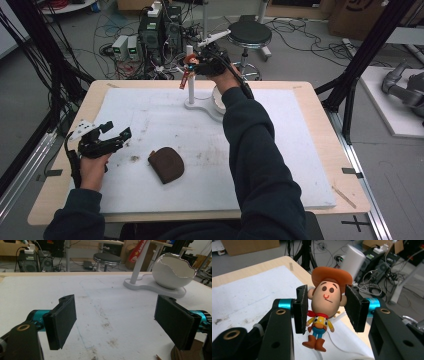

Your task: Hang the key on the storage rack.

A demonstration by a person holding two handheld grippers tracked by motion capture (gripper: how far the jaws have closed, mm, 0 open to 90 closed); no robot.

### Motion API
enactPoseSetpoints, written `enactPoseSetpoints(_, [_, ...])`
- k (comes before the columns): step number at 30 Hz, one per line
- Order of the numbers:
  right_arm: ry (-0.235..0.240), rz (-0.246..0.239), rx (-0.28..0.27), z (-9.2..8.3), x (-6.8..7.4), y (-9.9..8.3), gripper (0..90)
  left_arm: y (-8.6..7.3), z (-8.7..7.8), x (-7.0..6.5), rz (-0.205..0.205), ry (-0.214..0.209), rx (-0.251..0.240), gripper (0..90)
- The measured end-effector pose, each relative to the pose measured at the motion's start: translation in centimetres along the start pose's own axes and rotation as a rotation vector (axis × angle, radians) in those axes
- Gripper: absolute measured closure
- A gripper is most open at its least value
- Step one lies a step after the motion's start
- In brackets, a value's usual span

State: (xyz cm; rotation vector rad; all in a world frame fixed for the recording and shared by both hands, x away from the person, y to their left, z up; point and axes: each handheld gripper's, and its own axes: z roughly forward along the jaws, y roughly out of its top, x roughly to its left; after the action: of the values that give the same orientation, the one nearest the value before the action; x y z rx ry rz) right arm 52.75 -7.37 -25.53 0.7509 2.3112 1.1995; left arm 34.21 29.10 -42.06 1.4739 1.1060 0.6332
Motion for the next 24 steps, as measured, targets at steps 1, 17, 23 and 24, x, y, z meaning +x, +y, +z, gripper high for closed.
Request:
enactPoseSetpoints(1, [0.0,0.0,0.0,0.0,0.0,0.0,56.4,0.0,0.0,0.0,0.0,0.0,0.0,17.6])
enactPoseSetpoints(17, [-0.047,0.051,-0.048,-4.2,-2.5,-6.7,38.5,0.1,-0.1,-0.2,0.014,-0.011,0.0,17.6])
enactPoseSetpoints(23, [-0.104,0.084,-0.022,-8.5,-2.8,-13.7,19.2,0.1,-0.2,-0.2,0.015,-0.013,-0.002,17.7])
enactPoseSetpoints(24, [-0.119,0.091,-0.016,-9.1,-2.9,-14.9,19.2,0.1,-0.2,-0.3,0.019,-0.016,-0.004,17.7])
